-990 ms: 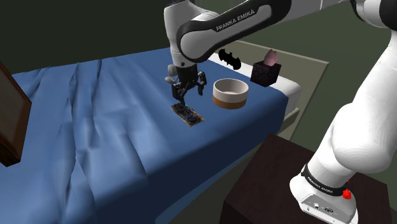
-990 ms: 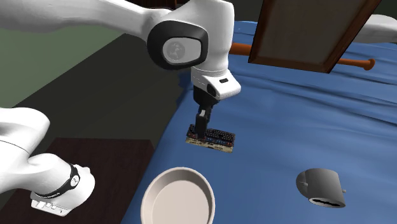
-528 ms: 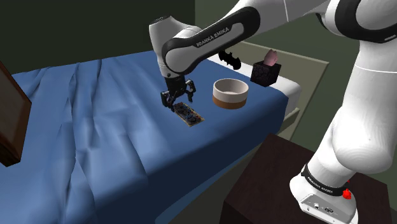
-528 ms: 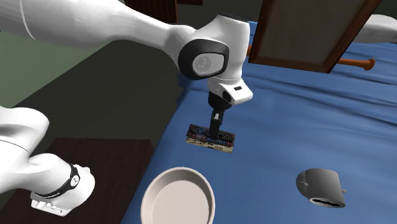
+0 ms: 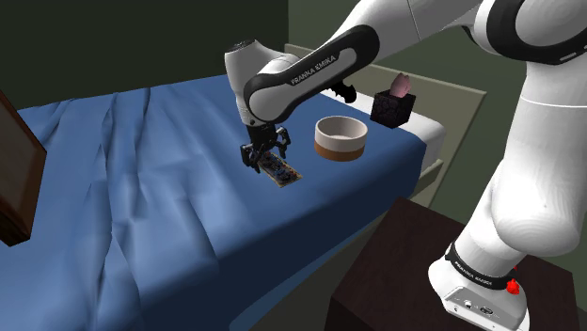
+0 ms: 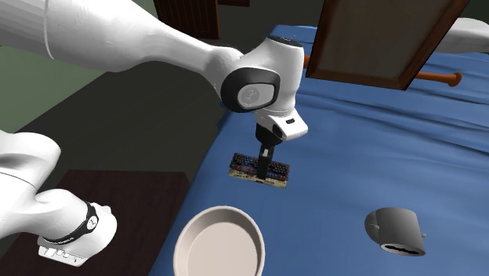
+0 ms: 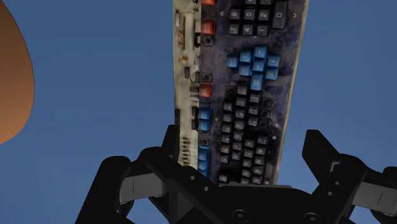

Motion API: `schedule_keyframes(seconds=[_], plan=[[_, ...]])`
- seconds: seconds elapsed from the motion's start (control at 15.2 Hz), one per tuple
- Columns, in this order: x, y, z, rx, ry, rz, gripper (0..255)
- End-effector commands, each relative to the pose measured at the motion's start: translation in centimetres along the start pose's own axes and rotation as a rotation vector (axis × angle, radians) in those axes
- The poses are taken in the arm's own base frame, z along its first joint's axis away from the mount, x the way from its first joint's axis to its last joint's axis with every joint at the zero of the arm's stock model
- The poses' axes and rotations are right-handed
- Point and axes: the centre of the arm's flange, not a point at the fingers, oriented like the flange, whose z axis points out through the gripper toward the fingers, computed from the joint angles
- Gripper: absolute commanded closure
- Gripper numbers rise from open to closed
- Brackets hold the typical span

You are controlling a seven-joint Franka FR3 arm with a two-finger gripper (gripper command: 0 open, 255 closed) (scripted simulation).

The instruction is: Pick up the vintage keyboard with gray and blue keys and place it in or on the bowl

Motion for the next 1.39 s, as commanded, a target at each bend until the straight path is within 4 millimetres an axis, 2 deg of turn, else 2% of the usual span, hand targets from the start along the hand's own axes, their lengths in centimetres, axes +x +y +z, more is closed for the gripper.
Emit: schedule_keyframes(seconds=[0.0, 0.2, 0.26, 0.86, 1.32], plan=[[0.0, 0.0, 0.0, 0.000, 0.000, 0.000, 0], [0.0, 0.0, 0.0, 0.000, 0.000, 0.000, 0], [0.0, 0.0, 0.0, 0.000, 0.000, 0.000, 255], [0.0, 0.0, 0.0, 0.000, 0.000, 0.000, 255], [0.0, 0.6, -3.6, 0.000, 0.000, 0.000, 255]])
